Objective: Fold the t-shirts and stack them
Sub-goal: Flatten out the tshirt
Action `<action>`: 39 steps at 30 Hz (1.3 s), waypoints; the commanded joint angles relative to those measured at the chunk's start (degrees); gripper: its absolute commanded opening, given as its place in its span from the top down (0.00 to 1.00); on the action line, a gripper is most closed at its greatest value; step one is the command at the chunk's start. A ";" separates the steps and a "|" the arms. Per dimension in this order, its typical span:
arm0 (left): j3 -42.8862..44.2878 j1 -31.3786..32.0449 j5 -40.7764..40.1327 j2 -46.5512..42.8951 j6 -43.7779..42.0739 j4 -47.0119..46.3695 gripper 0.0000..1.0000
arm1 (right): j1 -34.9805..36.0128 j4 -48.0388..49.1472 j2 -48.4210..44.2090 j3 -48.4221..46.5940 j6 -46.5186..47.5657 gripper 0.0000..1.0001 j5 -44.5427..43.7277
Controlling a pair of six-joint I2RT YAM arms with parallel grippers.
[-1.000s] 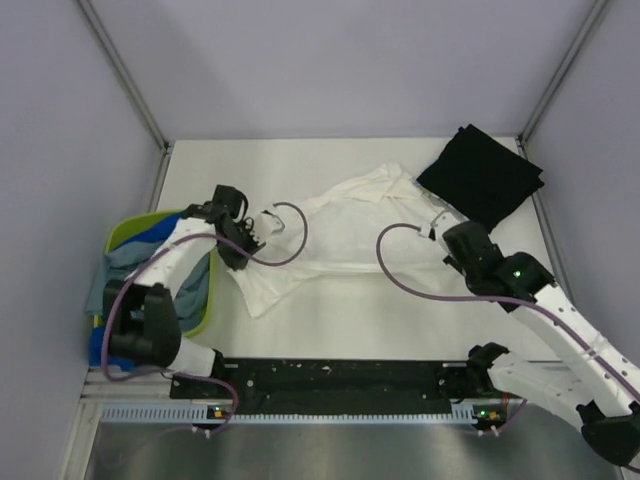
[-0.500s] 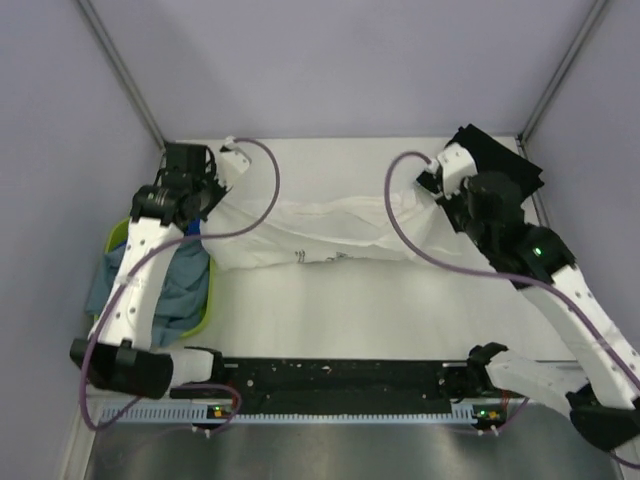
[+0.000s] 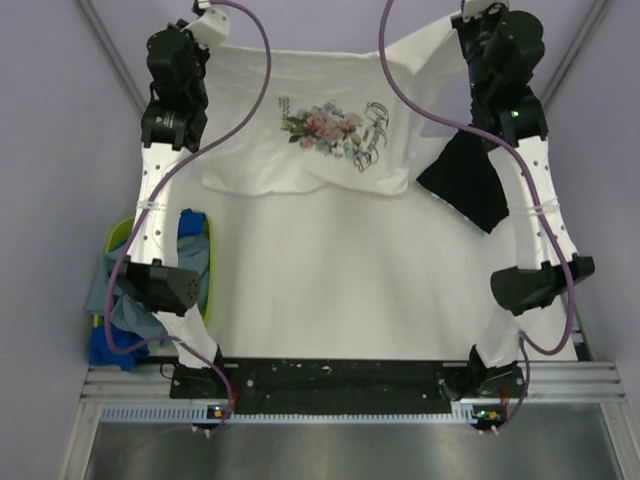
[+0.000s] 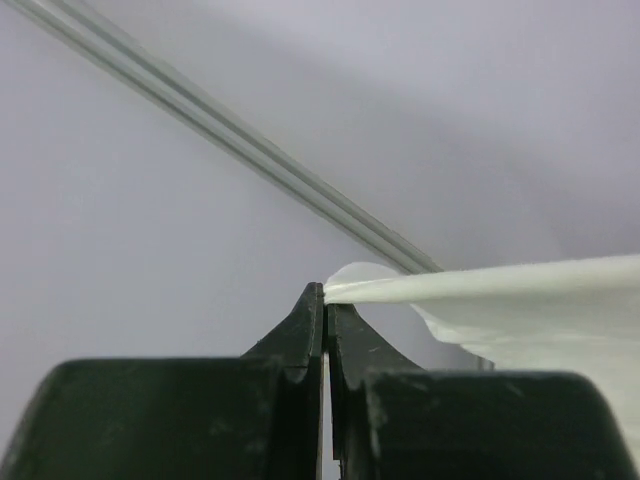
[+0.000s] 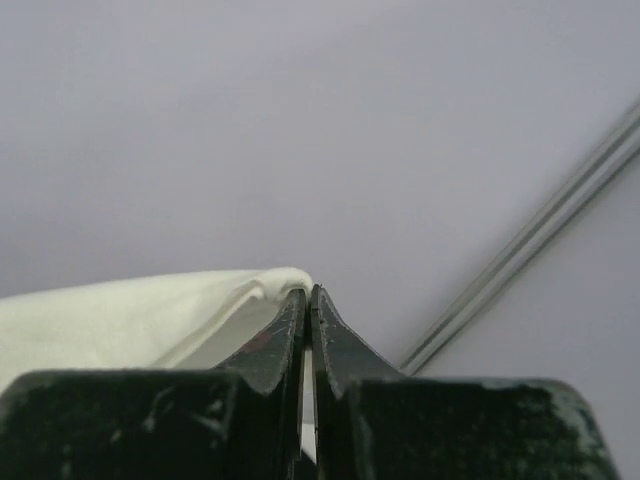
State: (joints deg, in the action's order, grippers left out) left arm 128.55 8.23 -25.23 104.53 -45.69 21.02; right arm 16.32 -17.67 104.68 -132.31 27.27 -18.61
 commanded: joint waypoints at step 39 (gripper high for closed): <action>-57.89 5.75 32.26 -30.18 -4.77 66.88 1.00 | 13.57 -75.23 -54.07 51.18 3.31 1.00 22.83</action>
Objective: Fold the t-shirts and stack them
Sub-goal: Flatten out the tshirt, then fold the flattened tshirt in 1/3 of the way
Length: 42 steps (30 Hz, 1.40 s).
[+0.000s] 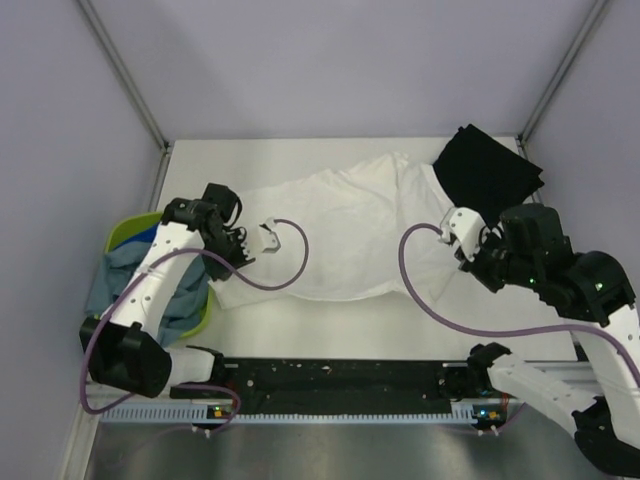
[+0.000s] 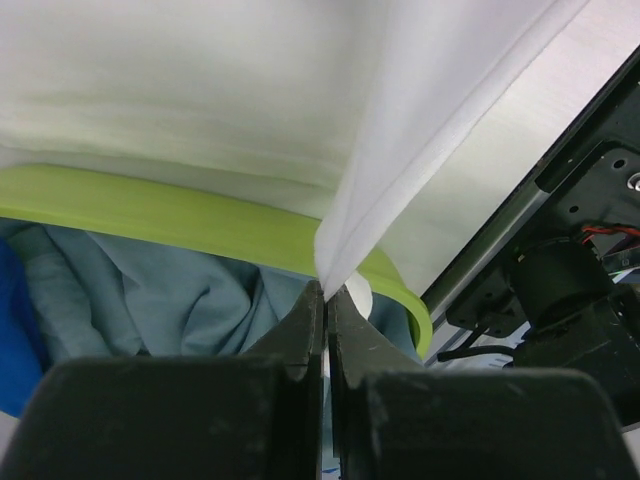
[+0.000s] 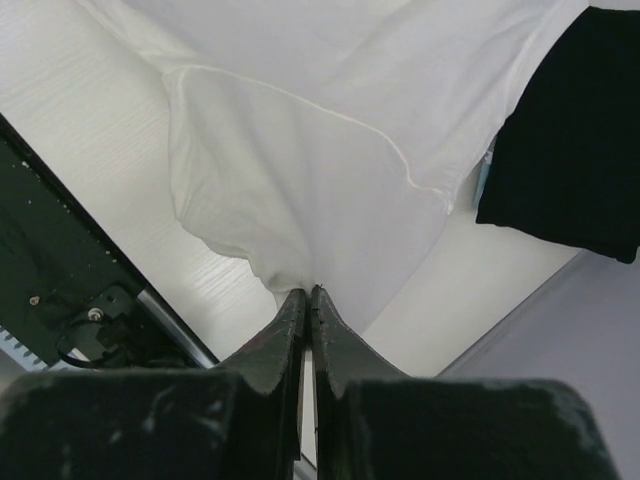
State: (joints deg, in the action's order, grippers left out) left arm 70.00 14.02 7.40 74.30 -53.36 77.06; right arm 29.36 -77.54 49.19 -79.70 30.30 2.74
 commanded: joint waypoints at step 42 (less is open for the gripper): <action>-7.59 -0.05 -19.35 17.45 22.07 -20.98 1.00 | -11.08 60.04 47.66 0.25 49.41 1.00 -6.78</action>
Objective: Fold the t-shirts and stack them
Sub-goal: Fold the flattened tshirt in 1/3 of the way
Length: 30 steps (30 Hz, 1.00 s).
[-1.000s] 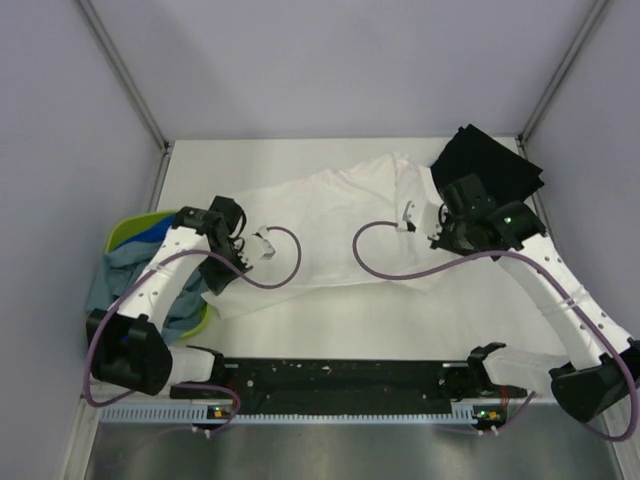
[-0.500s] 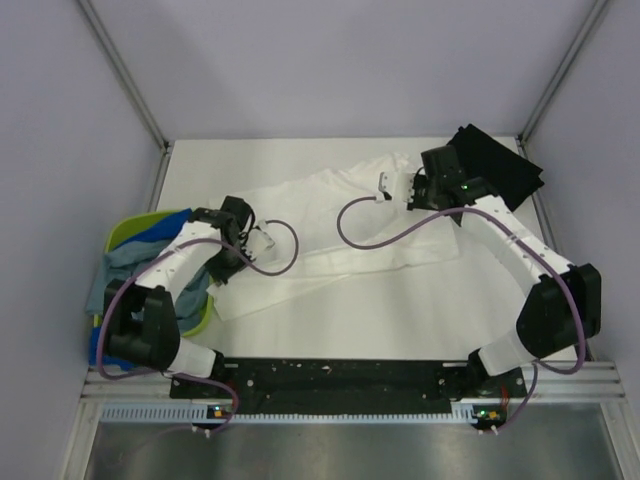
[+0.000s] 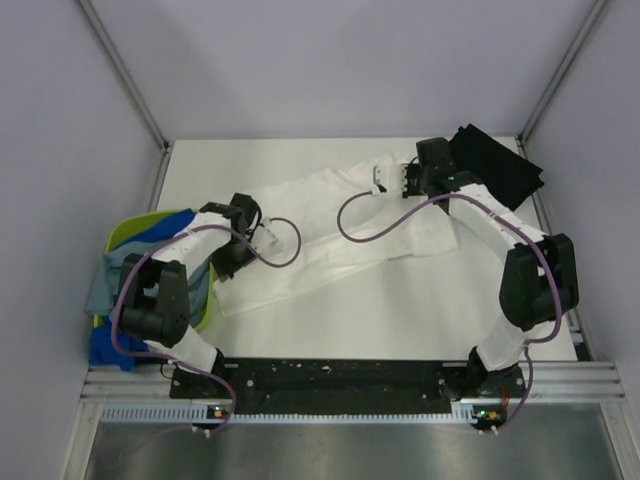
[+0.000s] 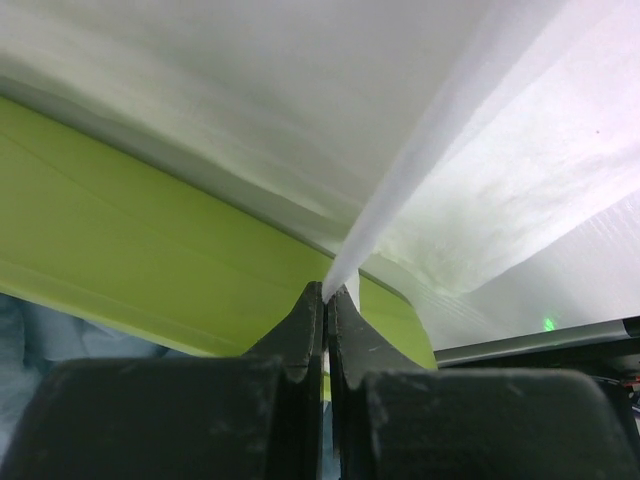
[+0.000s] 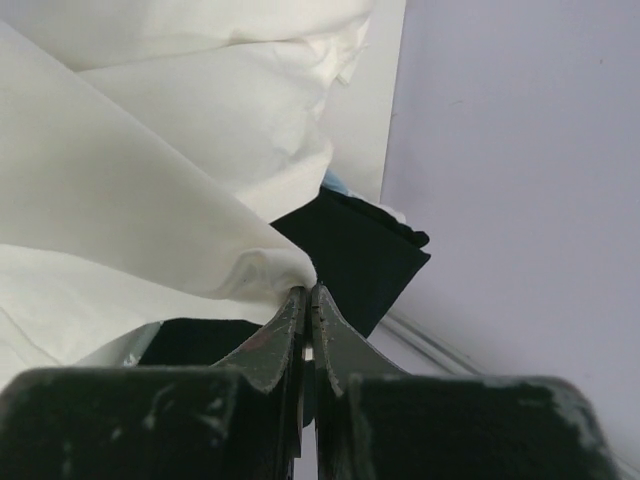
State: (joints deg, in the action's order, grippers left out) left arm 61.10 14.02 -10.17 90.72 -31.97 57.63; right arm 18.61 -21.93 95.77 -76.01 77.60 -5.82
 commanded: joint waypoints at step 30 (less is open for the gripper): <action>7.20 6.45 16.66 -7.13 -2.83 5.20 0.48 | -2.26 -3.71 -2.76 -7.87 -73.24 0.28 -10.00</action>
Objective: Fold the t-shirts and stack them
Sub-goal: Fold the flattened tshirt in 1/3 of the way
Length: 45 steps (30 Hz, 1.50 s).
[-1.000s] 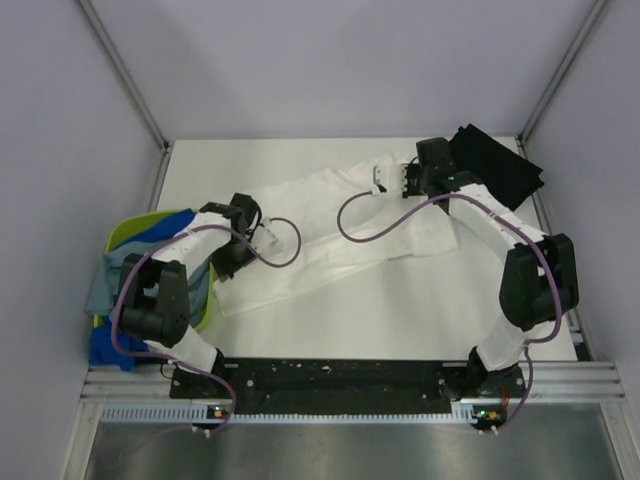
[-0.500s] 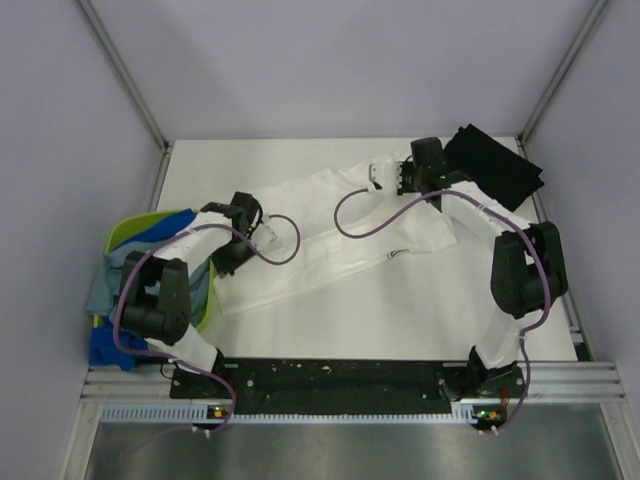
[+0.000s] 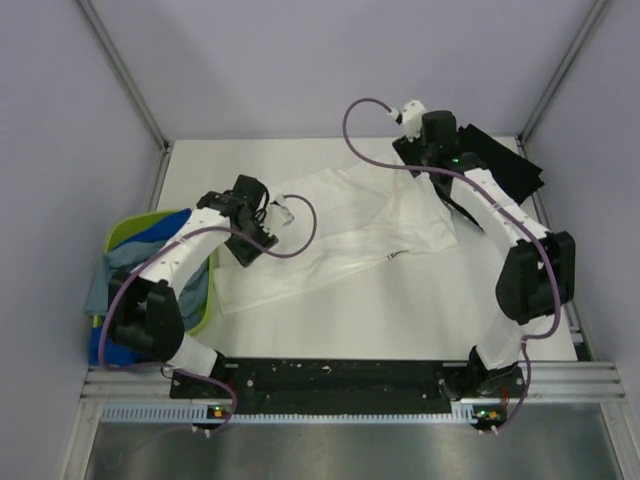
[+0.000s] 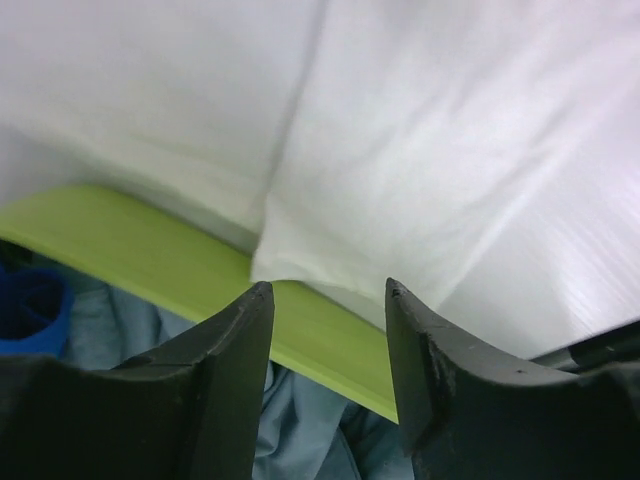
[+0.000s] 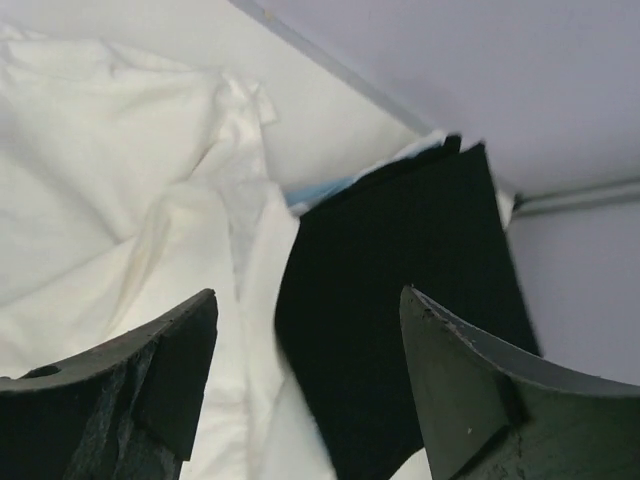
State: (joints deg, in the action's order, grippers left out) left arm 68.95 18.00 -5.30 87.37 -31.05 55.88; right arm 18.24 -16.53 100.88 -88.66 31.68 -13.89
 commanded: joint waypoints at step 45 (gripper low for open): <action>-21.49 2.48 -9.20 -13.01 -14.38 -0.17 1.00 | -21.40 -16.93 -33.52 43.66 -68.23 1.00 9.93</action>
State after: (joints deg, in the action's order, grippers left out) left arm 43.29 20.73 -10.81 78.96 -40.29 48.90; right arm -2.50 -24.43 79.88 -45.34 -33.45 -3.33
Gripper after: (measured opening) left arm 0.012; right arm 0.017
